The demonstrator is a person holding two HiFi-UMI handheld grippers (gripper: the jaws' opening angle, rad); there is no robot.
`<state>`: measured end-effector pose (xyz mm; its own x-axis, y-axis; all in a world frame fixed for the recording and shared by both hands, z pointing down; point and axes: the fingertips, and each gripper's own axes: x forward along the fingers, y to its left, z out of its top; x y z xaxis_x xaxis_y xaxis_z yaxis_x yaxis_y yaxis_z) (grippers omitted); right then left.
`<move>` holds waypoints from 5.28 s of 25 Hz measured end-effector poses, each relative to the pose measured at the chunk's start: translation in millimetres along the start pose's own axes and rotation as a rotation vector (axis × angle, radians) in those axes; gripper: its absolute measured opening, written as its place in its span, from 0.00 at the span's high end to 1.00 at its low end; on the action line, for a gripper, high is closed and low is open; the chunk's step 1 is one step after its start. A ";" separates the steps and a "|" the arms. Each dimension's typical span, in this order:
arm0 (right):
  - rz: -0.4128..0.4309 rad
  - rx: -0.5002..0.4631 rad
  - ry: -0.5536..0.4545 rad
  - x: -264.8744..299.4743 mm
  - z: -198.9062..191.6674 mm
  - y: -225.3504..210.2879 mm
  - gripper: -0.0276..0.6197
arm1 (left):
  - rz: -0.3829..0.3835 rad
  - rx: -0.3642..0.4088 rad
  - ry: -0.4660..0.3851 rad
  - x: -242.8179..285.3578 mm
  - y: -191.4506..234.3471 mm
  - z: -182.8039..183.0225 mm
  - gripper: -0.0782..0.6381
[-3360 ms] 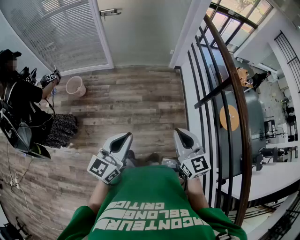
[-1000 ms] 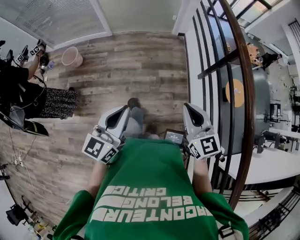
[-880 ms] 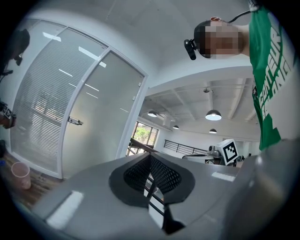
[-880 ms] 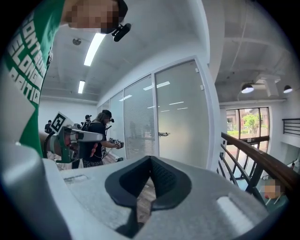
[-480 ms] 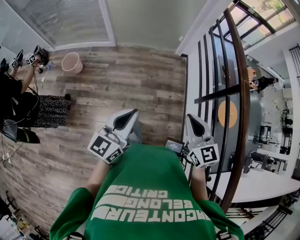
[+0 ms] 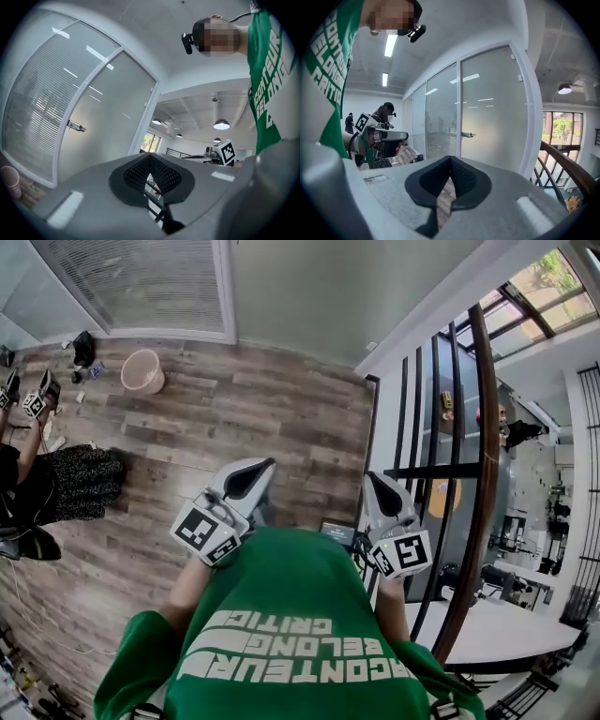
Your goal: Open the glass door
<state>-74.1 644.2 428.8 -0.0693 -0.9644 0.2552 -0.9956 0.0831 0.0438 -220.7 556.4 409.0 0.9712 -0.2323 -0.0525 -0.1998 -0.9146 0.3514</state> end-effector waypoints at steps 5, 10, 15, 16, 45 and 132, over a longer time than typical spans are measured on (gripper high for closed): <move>0.012 0.032 0.014 29.4 -4.2 -1.8 0.97 | 0.015 -0.009 0.044 4.7 28.6 -1.5 0.87; 0.007 0.055 0.021 23.1 -8.1 -29.3 0.97 | 0.043 -0.015 0.067 24.2 22.1 -5.2 0.87; 0.023 0.060 0.019 51.3 -15.1 -72.2 0.97 | 0.072 -0.012 0.079 64.1 44.2 -10.7 0.87; 0.028 0.060 0.019 60.4 -17.6 -81.5 0.97 | 0.081 -0.014 0.082 74.0 53.3 -13.4 0.87; -0.077 0.076 0.001 62.9 -57.0 -315.4 0.97 | -0.009 0.034 0.128 307.8 33.7 -44.7 0.87; 0.933 -0.368 0.148 761.6 106.8 -195.5 0.97 | 1.047 -0.085 -0.311 224.8 523.9 146.9 0.87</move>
<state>60.9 -133.4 511.4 -0.7761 -0.4359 0.4557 -0.4648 0.8838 0.0539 -126.2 -23.7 443.9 0.2477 -0.9655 0.0801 -0.8860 -0.1922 0.4219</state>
